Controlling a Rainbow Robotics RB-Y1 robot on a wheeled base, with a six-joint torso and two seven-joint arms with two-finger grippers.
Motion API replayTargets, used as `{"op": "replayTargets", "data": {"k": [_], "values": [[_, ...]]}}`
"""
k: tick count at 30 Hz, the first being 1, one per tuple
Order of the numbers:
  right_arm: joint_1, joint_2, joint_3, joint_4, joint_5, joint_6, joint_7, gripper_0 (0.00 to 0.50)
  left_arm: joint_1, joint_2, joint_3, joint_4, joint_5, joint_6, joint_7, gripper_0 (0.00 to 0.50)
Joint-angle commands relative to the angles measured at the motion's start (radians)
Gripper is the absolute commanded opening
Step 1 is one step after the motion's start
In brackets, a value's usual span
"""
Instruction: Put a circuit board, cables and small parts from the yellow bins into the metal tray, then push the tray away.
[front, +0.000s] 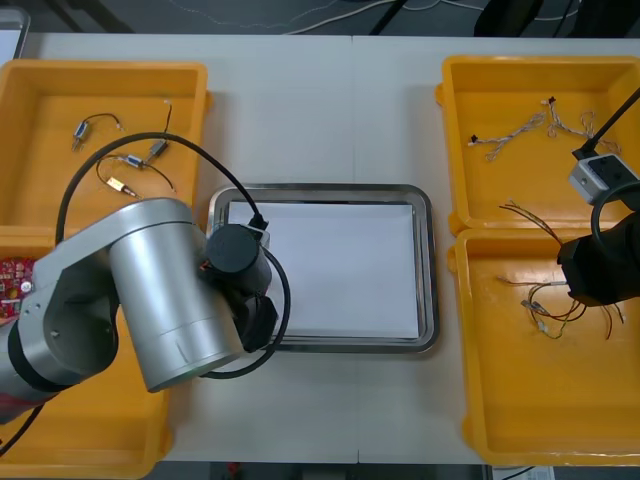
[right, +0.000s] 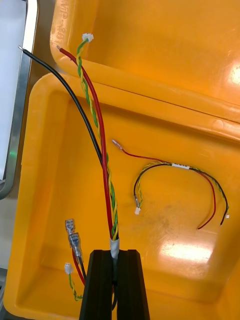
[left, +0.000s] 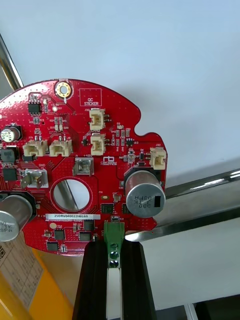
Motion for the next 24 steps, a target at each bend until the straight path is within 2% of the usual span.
{"op": "replayTargets", "data": {"k": [1, 6, 15, 24], "values": [[-0.025, -0.037, -0.029, -0.010, -0.007, 0.004, 0.014, 0.000, -0.035, -0.058, -0.065, 0.062, -0.062, -0.059, 0.100, 0.000], [-0.025, -0.037, -0.029, -0.010, -0.007, 0.004, 0.014, 0.000, -0.035, -0.074, -0.083, 0.085, -0.075, -0.096, 0.099, 0.000], [-0.025, -0.037, -0.029, -0.010, -0.007, 0.004, 0.014, 0.000, -0.026, -0.080, -0.103, 0.085, -0.067, -0.100, 0.096, 0.000], [-0.025, -0.037, -0.029, -0.010, -0.007, 0.004, 0.014, 0.000, -0.015, -0.077, -0.104, 0.117, -0.098, -0.124, 0.079, 0.000]]}}
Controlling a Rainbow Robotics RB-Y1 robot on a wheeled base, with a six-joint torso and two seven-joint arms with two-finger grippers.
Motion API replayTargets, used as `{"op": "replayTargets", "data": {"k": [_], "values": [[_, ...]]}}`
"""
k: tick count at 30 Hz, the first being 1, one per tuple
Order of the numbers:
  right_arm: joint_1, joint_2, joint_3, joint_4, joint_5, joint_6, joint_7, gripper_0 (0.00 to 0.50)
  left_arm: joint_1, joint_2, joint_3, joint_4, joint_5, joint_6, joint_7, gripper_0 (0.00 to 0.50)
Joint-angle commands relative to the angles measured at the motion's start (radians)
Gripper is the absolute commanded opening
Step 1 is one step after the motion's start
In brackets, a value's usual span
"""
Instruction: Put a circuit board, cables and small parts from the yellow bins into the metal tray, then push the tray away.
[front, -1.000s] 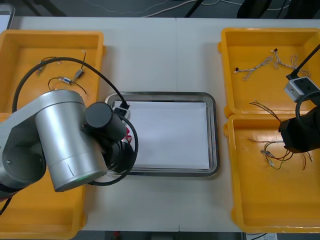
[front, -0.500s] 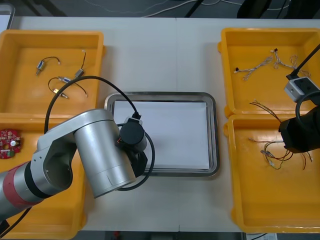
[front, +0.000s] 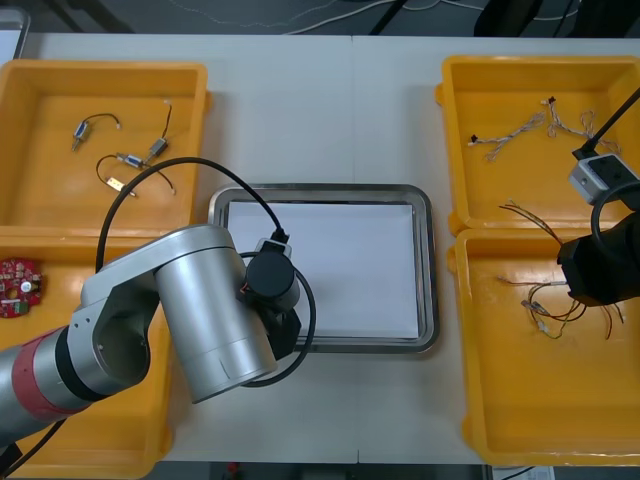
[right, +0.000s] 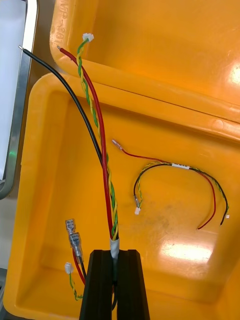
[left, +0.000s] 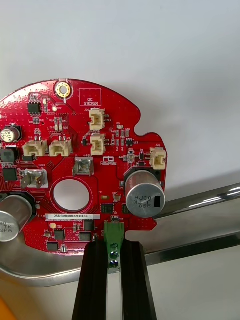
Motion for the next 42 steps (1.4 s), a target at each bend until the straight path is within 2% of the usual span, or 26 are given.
{"op": "replayTargets", "data": {"k": [1, 6, 24, 26, 27, 28, 30, 32, 33, 35, 42], "values": [[-0.025, -0.037, -0.029, -0.010, -0.007, 0.004, 0.014, 0.000, -0.015, -0.023, -0.017, 0.024, -0.029, -0.031, 0.038, 0.000], [-0.025, -0.037, -0.029, -0.010, -0.007, 0.004, 0.014, 0.000, -0.015, -0.028, -0.018, 0.081, -0.048, -0.085, 0.022, 0.000], [-0.025, -0.037, -0.029, -0.010, -0.007, 0.004, 0.014, 0.000, 0.001, -0.028, -0.017, 0.084, -0.038, -0.088, 0.017, 0.000], [-0.025, -0.037, -0.029, -0.010, -0.007, 0.004, 0.014, 0.000, 0.005, -0.026, -0.018, 0.083, -0.041, -0.088, 0.017, 0.112], [-0.025, -0.037, -0.029, -0.010, -0.007, 0.004, 0.014, 0.000, 0.005, -0.025, -0.018, 0.083, -0.045, -0.088, 0.017, 0.228], [-0.025, -0.037, -0.029, -0.010, -0.007, 0.004, 0.014, 0.000, 0.007, -0.025, -0.018, 0.083, -0.045, -0.088, 0.017, 0.262], [-0.025, -0.037, -0.029, -0.010, -0.007, 0.004, 0.014, 0.000, 0.007, -0.025, -0.018, 0.083, -0.045, -0.088, 0.017, 0.289], [-0.025, -0.037, -0.029, -0.010, -0.007, 0.004, 0.014, 0.000, 0.007, -0.025, -0.018, 0.081, -0.046, -0.088, 0.018, 0.368], [-0.025, -0.037, -0.029, -0.010, -0.007, 0.004, 0.014, 0.000, 0.007, -0.023, -0.018, 0.078, -0.048, -0.088, 0.018, 0.429], [-0.025, -0.037, -0.029, -0.010, -0.007, 0.004, 0.014, 0.000, 0.007, -0.022, -0.014, 0.070, -0.049, -0.087, 0.018, 0.500], [-0.025, -0.037, -0.029, -0.010, -0.007, 0.004, 0.014, 0.000, 0.004, 0.000, 0.032, -0.008, -0.028, -0.074, 0.023, 0.500]]}}
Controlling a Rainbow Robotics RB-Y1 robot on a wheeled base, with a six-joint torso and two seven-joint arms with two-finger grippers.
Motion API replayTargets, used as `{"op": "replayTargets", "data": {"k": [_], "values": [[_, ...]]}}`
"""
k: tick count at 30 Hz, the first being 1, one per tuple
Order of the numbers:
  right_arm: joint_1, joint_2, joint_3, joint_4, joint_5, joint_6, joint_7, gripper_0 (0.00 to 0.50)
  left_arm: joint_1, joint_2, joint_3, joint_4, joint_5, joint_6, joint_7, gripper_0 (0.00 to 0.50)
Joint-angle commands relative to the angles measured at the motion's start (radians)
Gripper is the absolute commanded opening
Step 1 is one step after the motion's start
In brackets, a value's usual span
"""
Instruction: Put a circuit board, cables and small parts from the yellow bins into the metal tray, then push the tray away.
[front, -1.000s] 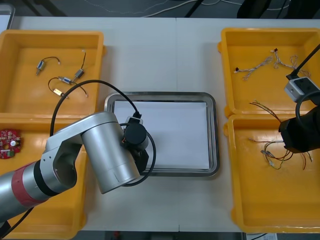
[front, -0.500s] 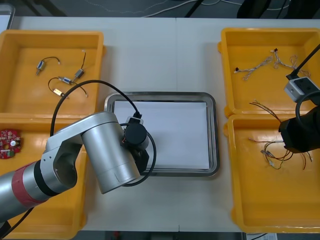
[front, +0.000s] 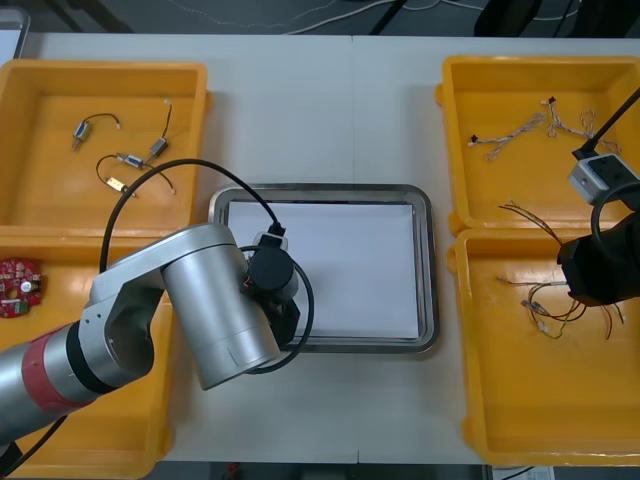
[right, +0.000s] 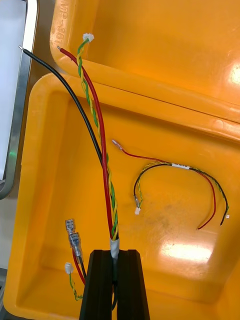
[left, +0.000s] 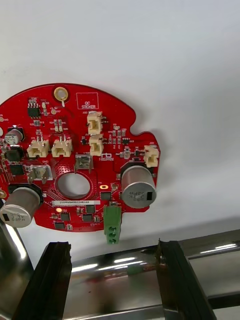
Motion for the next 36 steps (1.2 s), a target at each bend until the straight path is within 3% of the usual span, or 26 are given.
{"op": "replayTargets", "data": {"k": [1, 13, 20, 25, 36], "values": [[-0.025, -0.037, -0.029, -0.010, -0.007, 0.004, 0.014, 0.000, 0.001, 0.008, 0.045, -0.092, 0.022, 0.009, 0.023, 0.500], [-0.025, -0.037, -0.029, -0.010, -0.007, 0.004, 0.014, 0.000, -0.039, 0.088, 0.224, -0.186, 0.174, 0.121, -0.001, 0.500], [-0.030, -0.040, -0.009, 0.004, -0.018, 0.004, 0.021, 0.000, -0.042, 0.129, 0.365, -0.192, 0.278, 0.134, -0.012, 0.500], [-0.113, -0.072, 0.043, 0.019, -0.090, 0.004, 0.040, 0.000, -0.042, 0.146, 0.496, -0.197, 0.330, 0.154, -0.031, 0.500], [-0.301, -0.072, 0.283, 0.022, -0.090, 0.004, 0.083, 0.000, -0.042, 0.204, 0.789, -0.115, 0.459, 0.221, -0.259, 0.500]]}}
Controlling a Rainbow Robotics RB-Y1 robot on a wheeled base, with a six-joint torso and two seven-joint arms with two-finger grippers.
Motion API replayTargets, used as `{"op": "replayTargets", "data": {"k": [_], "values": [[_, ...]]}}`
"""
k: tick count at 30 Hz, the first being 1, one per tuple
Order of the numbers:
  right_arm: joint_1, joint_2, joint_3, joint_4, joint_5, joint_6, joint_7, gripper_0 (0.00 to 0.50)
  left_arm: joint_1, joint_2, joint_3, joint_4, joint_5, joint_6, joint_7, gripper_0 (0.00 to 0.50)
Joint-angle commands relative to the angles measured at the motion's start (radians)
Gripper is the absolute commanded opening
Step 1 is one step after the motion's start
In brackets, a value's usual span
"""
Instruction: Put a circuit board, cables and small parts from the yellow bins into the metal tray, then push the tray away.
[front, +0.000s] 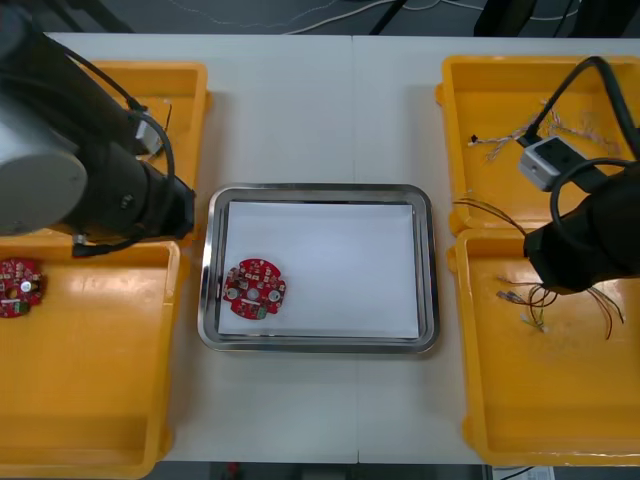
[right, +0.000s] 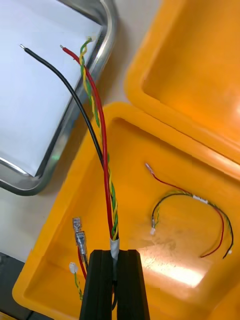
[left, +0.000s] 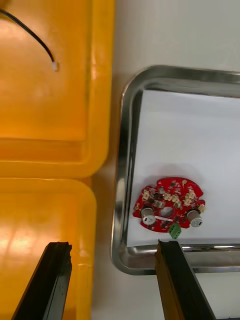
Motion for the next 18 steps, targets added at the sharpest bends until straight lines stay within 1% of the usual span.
{"op": "replayTargets", "data": {"k": [1, 3, 5, 6, 10, 15, 17, 18], "values": [[-0.125, -0.038, 0.144, 0.001, -0.008, 0.004, 0.048, 0.000, -0.039, 0.059, 0.147, 0.047, 0.059, 0.010, -0.246, 0.500], [-0.163, -0.038, 0.193, 0.009, -0.011, 0.004, 0.066, 0.000, -0.039, 0.076, 0.173, 0.073, 0.076, 0.010, -0.282, 0.500], [-0.212, -0.033, 0.251, 0.026, -0.008, -0.005, 0.124, 0.000, -0.039, 0.091, 0.195, 0.099, 0.077, 0.010, -0.310, 0.500], [-0.220, -0.030, 0.262, 0.034, -0.008, -0.011, 0.141, 0.000, -0.039, 0.094, 0.201, 0.104, 0.076, 0.010, -0.310, 0.500], [-0.266, 0.011, 0.319, 0.092, -0.017, -0.051, 0.262, 0.000, -0.039, 0.108, 0.246, 0.153, 0.071, 0.010, -0.324, 0.500], [-0.311, 0.068, 0.346, 0.162, -0.039, -0.077, 0.425, 0.000, -0.039, 0.139, 0.287, 0.217, 0.045, 0.010, -0.396, 0.500], [-0.332, 0.096, 0.360, 0.199, -0.048, -0.089, 0.516, 0.000, -0.039, 0.159, 0.307, 0.262, 0.034, 0.010, -0.439, 0.500], [-0.337, 0.100, 0.366, 0.208, -0.049, -0.092, 0.537, 0.000, -0.039, 0.162, 0.313, 0.272, 0.033, 0.010, -0.448, 0.500]]}}
